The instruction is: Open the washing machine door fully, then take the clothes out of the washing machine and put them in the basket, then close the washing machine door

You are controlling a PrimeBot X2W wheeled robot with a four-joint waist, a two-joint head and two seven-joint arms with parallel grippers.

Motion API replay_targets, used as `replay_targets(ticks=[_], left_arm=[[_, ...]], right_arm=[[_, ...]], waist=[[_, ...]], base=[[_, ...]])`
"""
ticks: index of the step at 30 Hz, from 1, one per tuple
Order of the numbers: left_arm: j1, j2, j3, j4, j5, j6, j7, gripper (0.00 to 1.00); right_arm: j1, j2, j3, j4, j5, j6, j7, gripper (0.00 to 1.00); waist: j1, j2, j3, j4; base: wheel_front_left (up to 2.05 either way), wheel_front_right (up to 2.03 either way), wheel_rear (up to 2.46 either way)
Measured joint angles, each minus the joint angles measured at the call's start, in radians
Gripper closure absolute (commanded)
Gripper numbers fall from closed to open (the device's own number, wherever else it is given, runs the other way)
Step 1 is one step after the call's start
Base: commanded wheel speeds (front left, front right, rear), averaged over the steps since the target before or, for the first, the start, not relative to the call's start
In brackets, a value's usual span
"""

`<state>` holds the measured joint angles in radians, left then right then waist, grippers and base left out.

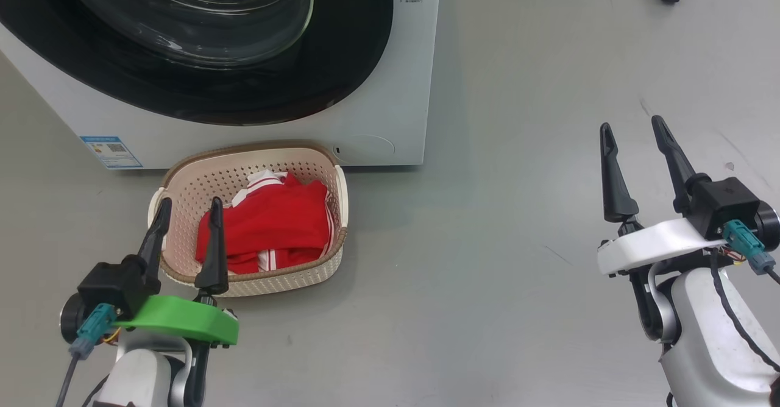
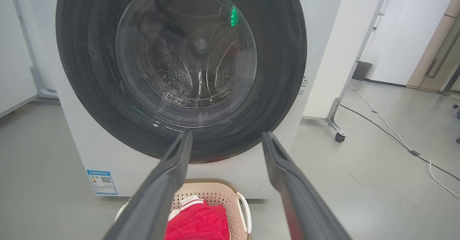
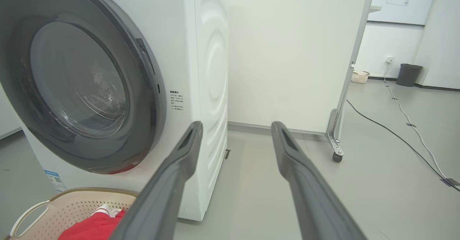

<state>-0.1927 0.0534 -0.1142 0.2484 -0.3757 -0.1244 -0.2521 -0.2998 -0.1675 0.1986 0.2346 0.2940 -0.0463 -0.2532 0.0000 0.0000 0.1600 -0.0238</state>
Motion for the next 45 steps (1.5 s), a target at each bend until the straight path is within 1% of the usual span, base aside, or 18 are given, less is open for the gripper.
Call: replay_targets(ticks=[4,6,13,26,32,34,41,45], left_arm=[[0.000,-0.001,-0.006,-0.004,0.008,0.000,0.000,0.00],[0.000,-0.001,-0.004,-0.005,0.009,0.000,0.000,0.00],[0.015,-0.004,0.010,0.000,0.008,0.000,0.000,0.00],[0.031,-0.004,-0.010,0.005,0.009,0.000,0.000,0.00],[0.035,-0.006,-0.005,-0.001,0.013,0.000,0.000,0.00],[0.036,-0.006,-0.004,-0.001,0.021,0.000,0.000,0.00],[0.050,-0.006,-0.004,-0.001,0.025,0.000,0.000,0.00],[0.050,-0.007,-0.005,-0.001,0.025,0.000,0.000,0.00]], right_arm=[[0.038,0.001,-0.021,-0.021,-0.005,-0.002,0.000,0.00],[0.054,0.004,-0.027,-0.030,-0.005,-0.008,0.000,0.00],[0.100,0.018,-0.036,-0.057,-0.014,-0.007,0.000,0.00],[0.136,0.026,-0.041,-0.073,-0.042,0.018,0.000,0.00],[0.152,0.037,-0.052,-0.081,-0.042,0.019,0.000,0.00],[0.155,0.037,-0.053,-0.084,-0.043,0.027,0.000,0.00],[0.165,0.038,-0.059,-0.090,-0.052,0.028,0.000,0.00],[0.165,0.039,-0.061,-0.093,-0.055,0.035,0.000,0.00]], waist=[[0.0000,0.0000,-0.002,-0.008],[0.0000,0.0000,-0.002,-0.010],[0.0000,0.0000,-0.010,-0.012],[0.0000,0.0000,-0.027,-0.008],[0.0000,0.0000,-0.032,-0.004],[0.0000,0.0000,-0.033,-0.002],[0.0000,0.0000,-0.034,0.001],[0.0000,0.0000,-0.034,0.002]], base=[[0.00,0.00,0.00],[0.00,0.00,0.00],[0.00,0.00,0.00],[0.00,0.00,0.00],[0.00,0.00,0.00],[0.00,0.00,0.00],[0.00,0.00,0.00],[0.00,0.00,0.00]])
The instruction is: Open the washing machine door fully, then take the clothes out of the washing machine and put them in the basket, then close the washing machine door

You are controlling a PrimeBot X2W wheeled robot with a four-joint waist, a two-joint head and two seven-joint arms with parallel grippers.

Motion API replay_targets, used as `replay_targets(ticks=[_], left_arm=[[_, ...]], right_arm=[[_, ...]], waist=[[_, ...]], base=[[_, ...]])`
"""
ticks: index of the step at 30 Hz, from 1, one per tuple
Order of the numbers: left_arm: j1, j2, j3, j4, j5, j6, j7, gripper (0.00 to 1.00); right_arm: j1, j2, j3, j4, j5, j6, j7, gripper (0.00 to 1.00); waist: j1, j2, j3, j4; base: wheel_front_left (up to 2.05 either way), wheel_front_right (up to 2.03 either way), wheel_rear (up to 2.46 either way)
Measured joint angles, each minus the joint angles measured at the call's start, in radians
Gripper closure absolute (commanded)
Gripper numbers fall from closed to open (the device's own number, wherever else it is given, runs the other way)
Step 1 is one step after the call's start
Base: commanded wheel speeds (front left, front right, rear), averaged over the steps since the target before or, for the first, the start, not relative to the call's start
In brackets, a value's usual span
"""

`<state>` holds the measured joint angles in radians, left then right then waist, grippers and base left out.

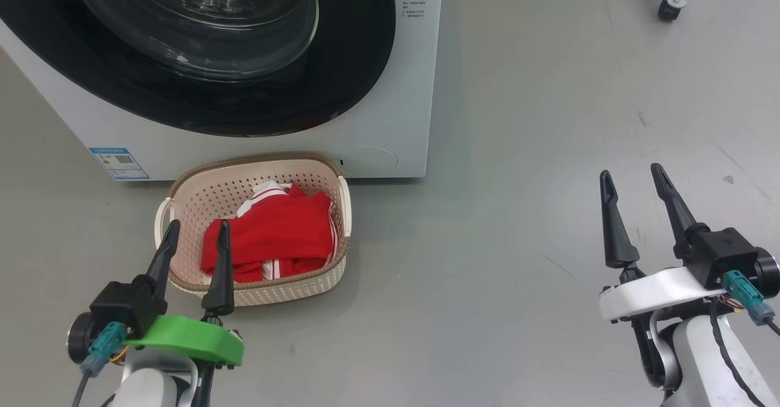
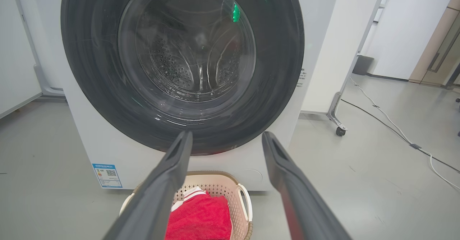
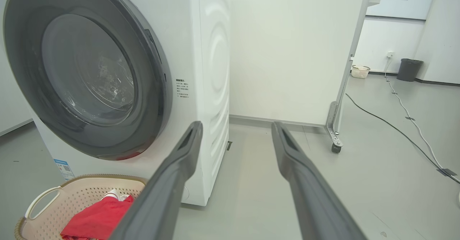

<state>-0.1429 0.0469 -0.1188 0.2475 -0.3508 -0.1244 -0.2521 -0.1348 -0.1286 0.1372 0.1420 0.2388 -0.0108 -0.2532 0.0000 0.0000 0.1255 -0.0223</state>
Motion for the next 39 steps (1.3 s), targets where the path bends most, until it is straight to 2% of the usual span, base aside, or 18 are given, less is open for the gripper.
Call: replay_targets(ticks=[15,39], left_arm=[[0.000,-0.002,-0.027,-0.019,-0.019,0.000,0.000,0.00],[0.005,-0.004,0.003,0.002,-0.081,0.000,0.000,0.00]], right_arm=[[0.001,0.005,-0.018,0.000,-0.022,0.000,0.000,0.00],[0.007,0.026,-0.032,0.002,-0.037,0.011,0.000,0.00]], waist=[[0.0000,0.0000,0.001,0.001],[0.0000,0.0000,-0.006,0.009]], base=[[0.00,0.00,0.00],[0.00,0.00,0.00]])
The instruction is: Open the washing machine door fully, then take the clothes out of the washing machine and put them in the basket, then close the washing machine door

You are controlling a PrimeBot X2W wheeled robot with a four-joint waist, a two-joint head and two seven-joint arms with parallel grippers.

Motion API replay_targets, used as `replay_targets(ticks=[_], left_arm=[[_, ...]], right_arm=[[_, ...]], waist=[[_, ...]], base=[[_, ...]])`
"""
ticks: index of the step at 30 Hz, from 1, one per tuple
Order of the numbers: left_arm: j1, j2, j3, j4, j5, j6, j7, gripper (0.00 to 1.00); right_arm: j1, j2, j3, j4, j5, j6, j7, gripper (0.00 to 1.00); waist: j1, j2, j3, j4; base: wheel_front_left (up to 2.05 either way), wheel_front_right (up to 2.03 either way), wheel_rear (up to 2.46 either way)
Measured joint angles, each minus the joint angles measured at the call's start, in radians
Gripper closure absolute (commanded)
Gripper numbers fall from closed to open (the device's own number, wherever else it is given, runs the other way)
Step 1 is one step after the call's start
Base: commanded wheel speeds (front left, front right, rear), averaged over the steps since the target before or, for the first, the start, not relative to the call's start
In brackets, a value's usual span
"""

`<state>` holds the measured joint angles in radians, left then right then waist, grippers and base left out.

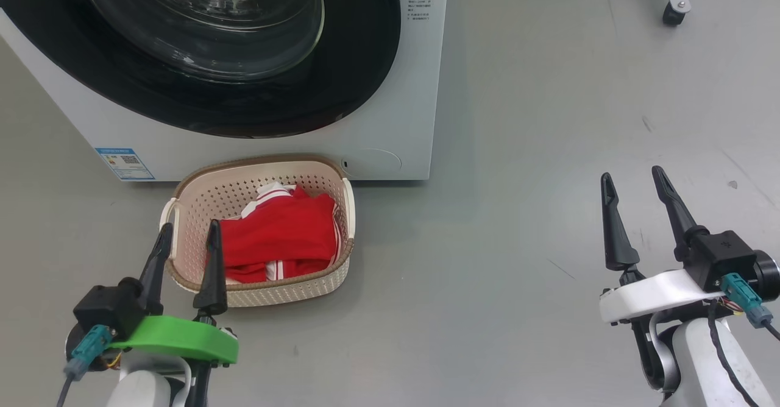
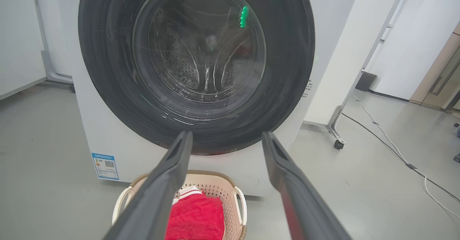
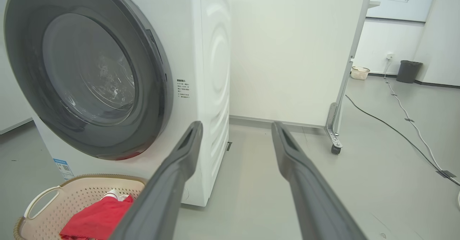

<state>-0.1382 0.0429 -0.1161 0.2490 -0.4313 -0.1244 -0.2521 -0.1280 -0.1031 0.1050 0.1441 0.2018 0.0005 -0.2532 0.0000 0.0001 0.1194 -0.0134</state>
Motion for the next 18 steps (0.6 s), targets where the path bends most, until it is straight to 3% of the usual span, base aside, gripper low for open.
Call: replay_targets(ticks=[7,8,18], left_arm=[[0.002,-0.002,0.013,0.002,-0.017,0.000,0.000,0.00],[0.002,-0.002,0.014,0.003,-0.017,0.000,0.000,1.00],[0.028,-0.012,0.006,0.033,-0.058,0.000,0.005,1.00]], right_arm=[[0.010,0.004,-0.008,0.007,-0.004,0.007,0.000,0.00],[0.011,0.006,-0.008,0.009,-0.004,0.007,0.000,1.00],[0.047,0.023,-0.007,0.053,0.042,0.009,0.007,1.00]], waist=[[0.0000,0.0000,-0.010,0.009],[0.0000,0.0000,-0.011,0.010],[0.0000,0.0000,-0.015,0.010]], base=[[0.00,0.00,0.00],[0.00,0.00,0.00],[0.00,0.00,0.00]])
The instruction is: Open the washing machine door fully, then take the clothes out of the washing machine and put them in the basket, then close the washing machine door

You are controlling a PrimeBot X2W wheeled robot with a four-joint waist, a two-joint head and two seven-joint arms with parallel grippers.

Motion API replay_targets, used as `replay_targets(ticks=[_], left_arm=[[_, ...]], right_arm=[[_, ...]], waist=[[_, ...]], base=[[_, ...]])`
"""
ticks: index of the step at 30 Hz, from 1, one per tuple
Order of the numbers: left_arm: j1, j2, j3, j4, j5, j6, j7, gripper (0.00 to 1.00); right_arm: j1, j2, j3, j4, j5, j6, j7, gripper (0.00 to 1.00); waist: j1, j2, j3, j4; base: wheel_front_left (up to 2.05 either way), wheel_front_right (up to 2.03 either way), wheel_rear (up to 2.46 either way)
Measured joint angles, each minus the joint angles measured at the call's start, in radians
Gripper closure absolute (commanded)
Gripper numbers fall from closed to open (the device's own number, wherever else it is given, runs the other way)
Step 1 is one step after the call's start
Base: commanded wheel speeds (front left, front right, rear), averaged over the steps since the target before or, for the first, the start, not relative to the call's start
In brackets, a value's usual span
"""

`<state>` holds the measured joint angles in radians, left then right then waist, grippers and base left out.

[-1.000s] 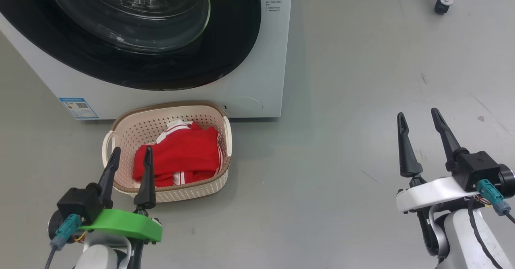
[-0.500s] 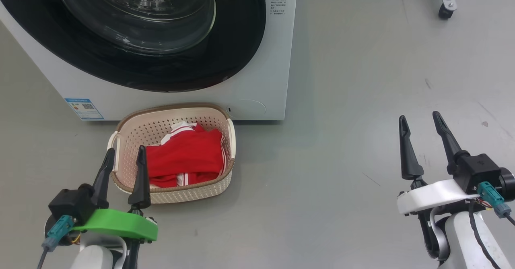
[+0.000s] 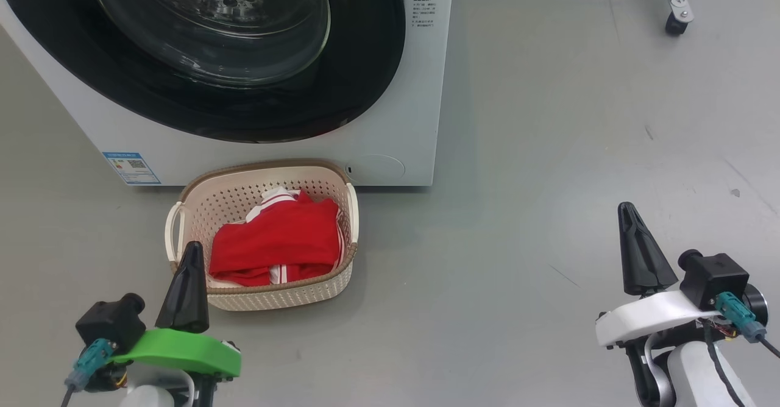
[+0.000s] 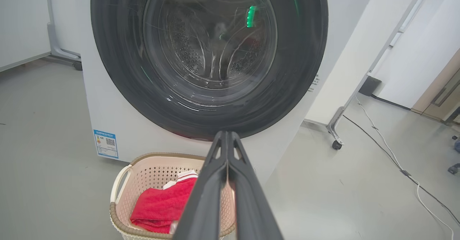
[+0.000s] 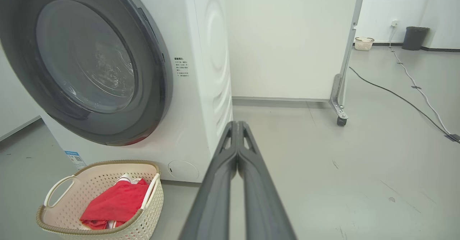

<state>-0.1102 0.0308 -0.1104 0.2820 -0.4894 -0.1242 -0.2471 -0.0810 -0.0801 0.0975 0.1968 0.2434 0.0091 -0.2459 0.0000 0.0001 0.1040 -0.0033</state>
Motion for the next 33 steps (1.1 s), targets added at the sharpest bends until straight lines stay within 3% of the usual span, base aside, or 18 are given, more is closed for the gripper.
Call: replay_targets(ticks=[14,33], left_arm=[[0.009,0.000,0.016,-0.007,-0.197,0.000,0.046,1.00],[0.012,0.004,0.043,-0.010,-0.416,0.000,0.110,1.00]], right_arm=[[0.000,0.006,-0.039,0.017,0.249,0.016,0.063,1.00],[0.000,0.014,-0.084,0.033,0.484,0.036,0.132,1.00]], waist=[[0.0000,0.0000,-0.018,0.001],[0.0000,0.0000,-0.036,0.001]], base=[[0.00,0.00,0.00],[0.00,0.00,0.00]])
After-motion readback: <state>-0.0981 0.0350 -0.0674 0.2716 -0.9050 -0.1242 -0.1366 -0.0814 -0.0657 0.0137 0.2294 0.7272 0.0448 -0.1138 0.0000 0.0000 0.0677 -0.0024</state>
